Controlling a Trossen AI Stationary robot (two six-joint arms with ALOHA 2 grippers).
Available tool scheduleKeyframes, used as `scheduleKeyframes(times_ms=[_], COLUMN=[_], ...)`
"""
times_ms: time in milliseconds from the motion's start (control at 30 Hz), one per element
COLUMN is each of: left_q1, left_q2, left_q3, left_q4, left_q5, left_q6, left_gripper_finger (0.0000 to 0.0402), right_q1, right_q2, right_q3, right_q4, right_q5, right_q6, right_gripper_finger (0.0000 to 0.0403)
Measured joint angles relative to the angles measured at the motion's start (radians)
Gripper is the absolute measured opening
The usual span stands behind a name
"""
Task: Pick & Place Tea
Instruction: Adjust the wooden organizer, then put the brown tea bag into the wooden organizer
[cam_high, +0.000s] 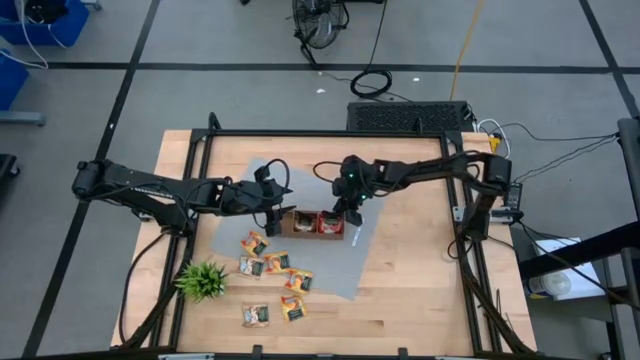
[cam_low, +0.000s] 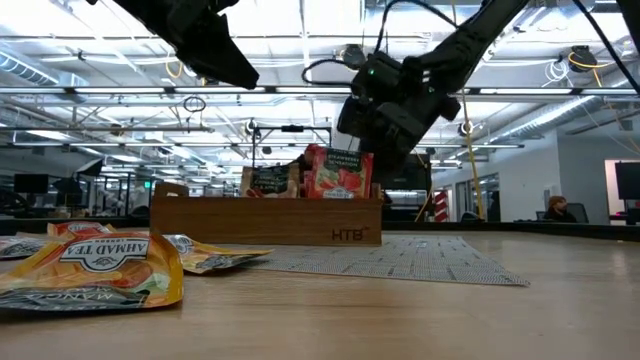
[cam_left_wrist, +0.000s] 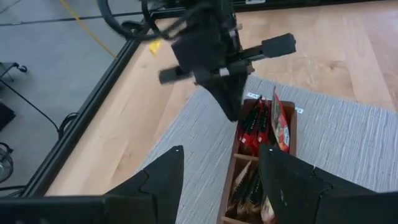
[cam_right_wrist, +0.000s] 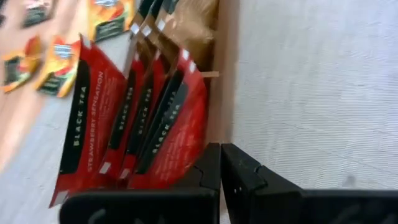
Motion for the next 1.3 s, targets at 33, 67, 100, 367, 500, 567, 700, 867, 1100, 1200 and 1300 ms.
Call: scheduleKeyframes(times_ms=[33,67,100,367,500,567,700,867,1100,1200,1300], left_q1=[0.000,0.000,0.000,-0.066,-0.199,-0.258,-0.345,-0.407,-0.456,-0.476,-0.489], left_q2=[0.000,0.000,0.000,0.014,0.081,0.117,0.194,0.303,0.427,0.465,0.500], left_q3=[0.000,0.000,0.000,0.001,0.039,0.078,0.124,0.188,0.244,0.243,0.242], left_q4=[-0.004,-0.007,-0.013,-0.244,-0.437,-0.530,-0.664,-0.804,-0.916,-0.918,-0.920], left_q5=[0.000,0.000,0.001,0.177,0.182,0.159,0.159,0.222,0.343,0.380,0.367], left_q6=[0.000,-0.001,-0.004,-0.102,-0.227,-0.333,-0.474,-0.558,-0.544,-0.504,-0.447], left_gripper_finger=[0.0207,0.0207,0.0207,0.0207,0.0207,0.0207,0.0207,0.0207,0.0207,0.0207,0.0207], right_q1=[0.001,0.000,0.000,0.005,0.026,0.033,0.046,0.048,0.048,0.048,0.048], right_q2=[-0.019,-0.048,-0.075,-0.358,-0.495,-0.556,-0.652,-0.722,-0.734,-0.735,-0.735], right_q3=[0.000,0.000,0.000,-0.047,-0.177,-0.255,-0.421,-0.577,-0.697,-0.727,-0.744], right_q4=[-0.006,-0.022,-0.035,-0.148,-0.103,-0.042,0.144,0.377,0.620,0.694,0.729], right_q5=[0.041,0.082,0.128,0.349,0.349,0.347,0.311,0.217,0.215,0.216,0.216], right_q6=[-0.002,-0.003,-0.004,-0.028,-0.017,0.000,0.025,0.085,0.130,0.133,0.146], right_gripper_finger=[0.0000,0.0000,0.0000,0.0000,0.0000,0.0000,0.0011,0.0083,0.0228,0.0260,0.0270])
